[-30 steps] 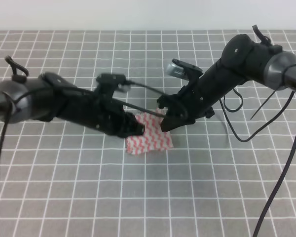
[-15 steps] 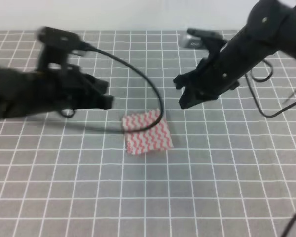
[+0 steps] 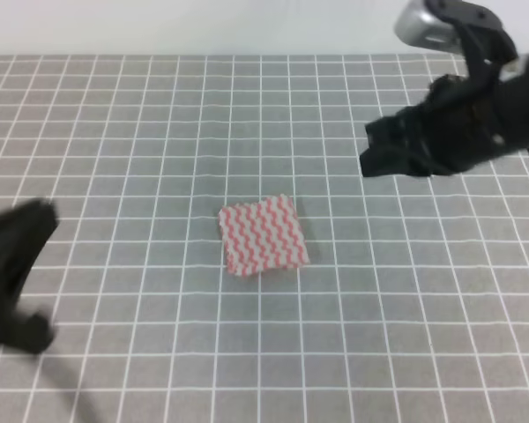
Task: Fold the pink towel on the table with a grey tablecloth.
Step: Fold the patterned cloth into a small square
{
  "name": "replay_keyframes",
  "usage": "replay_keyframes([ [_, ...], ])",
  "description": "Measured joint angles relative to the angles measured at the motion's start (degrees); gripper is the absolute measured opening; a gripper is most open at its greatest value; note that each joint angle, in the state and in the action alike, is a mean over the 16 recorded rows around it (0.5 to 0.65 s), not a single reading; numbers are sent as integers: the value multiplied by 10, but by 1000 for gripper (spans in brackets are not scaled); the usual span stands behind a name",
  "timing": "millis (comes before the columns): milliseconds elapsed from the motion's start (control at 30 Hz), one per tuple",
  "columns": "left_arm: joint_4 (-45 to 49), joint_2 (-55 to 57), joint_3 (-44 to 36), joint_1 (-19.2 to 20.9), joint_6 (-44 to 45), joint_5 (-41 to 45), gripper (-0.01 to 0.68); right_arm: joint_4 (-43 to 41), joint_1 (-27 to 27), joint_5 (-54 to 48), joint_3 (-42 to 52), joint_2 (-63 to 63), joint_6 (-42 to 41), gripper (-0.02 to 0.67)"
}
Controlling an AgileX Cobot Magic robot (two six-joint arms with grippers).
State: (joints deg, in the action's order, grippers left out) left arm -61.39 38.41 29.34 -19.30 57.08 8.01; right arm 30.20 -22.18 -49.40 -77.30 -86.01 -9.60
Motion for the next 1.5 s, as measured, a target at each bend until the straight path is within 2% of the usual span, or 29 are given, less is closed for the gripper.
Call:
replay_keyframes([
  [233, -2, -188, -118, 0, -6, -16, -3, 0, -26, 80, 144, 156, 1, -15],
  [433, -3, -284, -201, 0, -10, -32, -3, -5, -42, 193, 294, 307, -16, -15],
  [733, -4, -324, -279, 0, -11, -44, -3, -6, -46, 416, 538, 519, -65, -15],
  [1033, -4, -326, -298, 0, -9, -44, -3, 21, -32, 610, 707, 627, -113, -16],
  [1233, -5, -324, -298, 0, -9, -42, -3, 53, 21, 629, 754, 686, -147, -16],
  [1500, -5, -324, -297, 0, -9, -42, -3, 76, 120, 535, 776, 805, -180, -16],
])
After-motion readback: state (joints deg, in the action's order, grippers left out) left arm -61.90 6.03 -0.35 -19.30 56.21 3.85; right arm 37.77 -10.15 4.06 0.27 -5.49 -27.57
